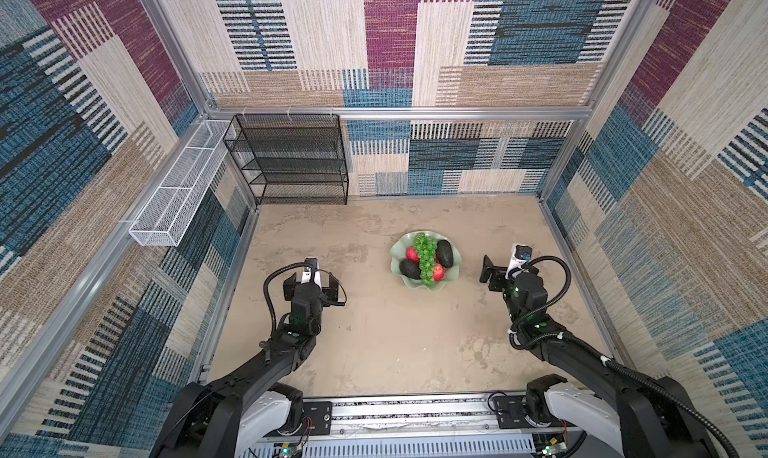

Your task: Place and organize the fake fruits in the fruit bowl

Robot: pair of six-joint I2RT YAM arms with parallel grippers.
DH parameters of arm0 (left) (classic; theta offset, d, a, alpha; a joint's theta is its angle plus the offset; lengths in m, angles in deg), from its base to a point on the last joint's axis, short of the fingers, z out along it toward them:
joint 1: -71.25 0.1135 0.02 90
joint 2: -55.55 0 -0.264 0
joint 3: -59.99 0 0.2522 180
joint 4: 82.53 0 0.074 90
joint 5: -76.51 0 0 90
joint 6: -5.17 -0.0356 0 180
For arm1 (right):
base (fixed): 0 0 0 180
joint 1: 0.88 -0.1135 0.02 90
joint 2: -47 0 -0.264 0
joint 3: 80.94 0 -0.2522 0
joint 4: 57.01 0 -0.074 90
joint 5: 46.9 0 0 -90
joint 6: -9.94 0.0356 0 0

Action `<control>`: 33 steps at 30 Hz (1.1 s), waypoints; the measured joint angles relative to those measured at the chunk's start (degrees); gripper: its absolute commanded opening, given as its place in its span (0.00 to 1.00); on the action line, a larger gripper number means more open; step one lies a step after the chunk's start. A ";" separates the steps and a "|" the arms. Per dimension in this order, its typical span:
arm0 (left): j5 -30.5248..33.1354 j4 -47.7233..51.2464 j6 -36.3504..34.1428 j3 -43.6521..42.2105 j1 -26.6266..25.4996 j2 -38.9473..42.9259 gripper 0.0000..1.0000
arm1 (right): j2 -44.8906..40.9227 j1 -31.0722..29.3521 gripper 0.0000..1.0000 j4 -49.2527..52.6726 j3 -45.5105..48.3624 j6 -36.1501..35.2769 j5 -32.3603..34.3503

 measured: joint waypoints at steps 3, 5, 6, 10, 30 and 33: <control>-2.19 -3.32 0.79 -1.18 6.95 -4.28 0.99 | 2.19 1.18 1.00 -7.23 3.30 -2.03 1.57; -5.55 -6.34 1.44 -0.81 10.12 -6.12 0.99 | 4.98 2.25 1.00 -11.72 4.44 -3.17 1.95; -7.48 -7.23 1.97 -0.35 11.89 -7.15 0.99 | 6.84 2.75 1.00 -14.12 4.74 -3.69 1.97; -12.17 -14.23 2.27 0.04 14.91 -12.59 0.99 | 13.38 4.11 1.00 -24.20 7.39 -6.03 0.26; -19.74 -16.02 3.87 7.10 16.74 -22.80 0.99 | 28.35 12.68 1.00 -43.85 5.99 -8.00 -15.19; -23.08 -14.32 3.23 9.25 16.74 -23.41 0.99 | 28.35 12.68 1.00 -43.82 5.97 -7.89 -15.28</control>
